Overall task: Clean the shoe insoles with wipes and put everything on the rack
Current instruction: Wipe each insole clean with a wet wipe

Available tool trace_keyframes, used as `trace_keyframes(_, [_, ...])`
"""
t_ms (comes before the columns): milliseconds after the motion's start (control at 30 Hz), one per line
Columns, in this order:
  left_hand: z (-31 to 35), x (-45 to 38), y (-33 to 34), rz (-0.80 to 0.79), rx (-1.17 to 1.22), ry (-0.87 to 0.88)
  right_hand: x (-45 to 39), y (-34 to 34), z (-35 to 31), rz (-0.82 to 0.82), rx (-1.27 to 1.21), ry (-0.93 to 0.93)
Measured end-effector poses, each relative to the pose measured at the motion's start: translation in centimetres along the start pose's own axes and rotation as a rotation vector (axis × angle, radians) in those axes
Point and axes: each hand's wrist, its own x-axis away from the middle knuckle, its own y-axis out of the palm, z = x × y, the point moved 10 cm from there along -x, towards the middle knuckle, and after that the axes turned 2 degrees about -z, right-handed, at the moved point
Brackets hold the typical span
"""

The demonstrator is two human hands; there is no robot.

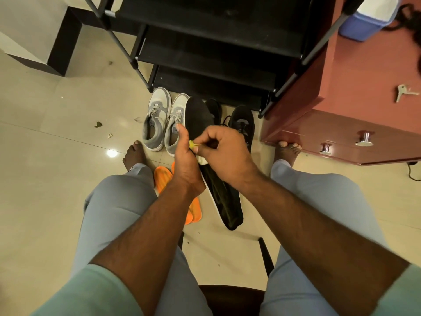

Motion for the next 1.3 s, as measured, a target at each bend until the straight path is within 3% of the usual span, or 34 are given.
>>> trace_keyframes(167, [-0.5,0.3,-0.2,0.001,-0.057,-0.101,-1.2,-2.4,4.2,0.068,0.268,0.135])
trace_keyframes(367, [-0.2,0.5,-0.1,0.017,-0.075,-0.047,-0.4,-0.5,1.2,0.000,-0.058,0.069])
trace_keyframes(567, [-0.3,0.9,0.2,0.028,-0.220,-0.044,-2.4,-4.4,4.4,0.167,0.135,0.171])
trace_keyframes(633, [-0.2,0.8,0.3,0.033,-0.242,-0.036,-2.6,-4.9,4.4,0.208,0.077,0.164])
trace_keyframes(800, [-0.1,1.2,1.1,-0.009,-0.183,-0.011,-1.9,-1.8,1.3,0.107,-0.158,0.020])
trace_keyframes(967, [-0.8,1.0,0.9,-0.041,-0.370,-0.069,-2.6,-5.7,4.8,0.270,0.026,0.159])
trace_keyframes(1133, [-1.3,1.1,1.3,-0.087,-0.308,-0.114,-3.0,-5.1,0.3,0.260,-0.024,-0.090])
trace_keyframes(1300, [-1.8,1.0,1.6,-0.129,-0.244,-0.172,-4.3,-8.0,3.3,0.402,0.061,0.019])
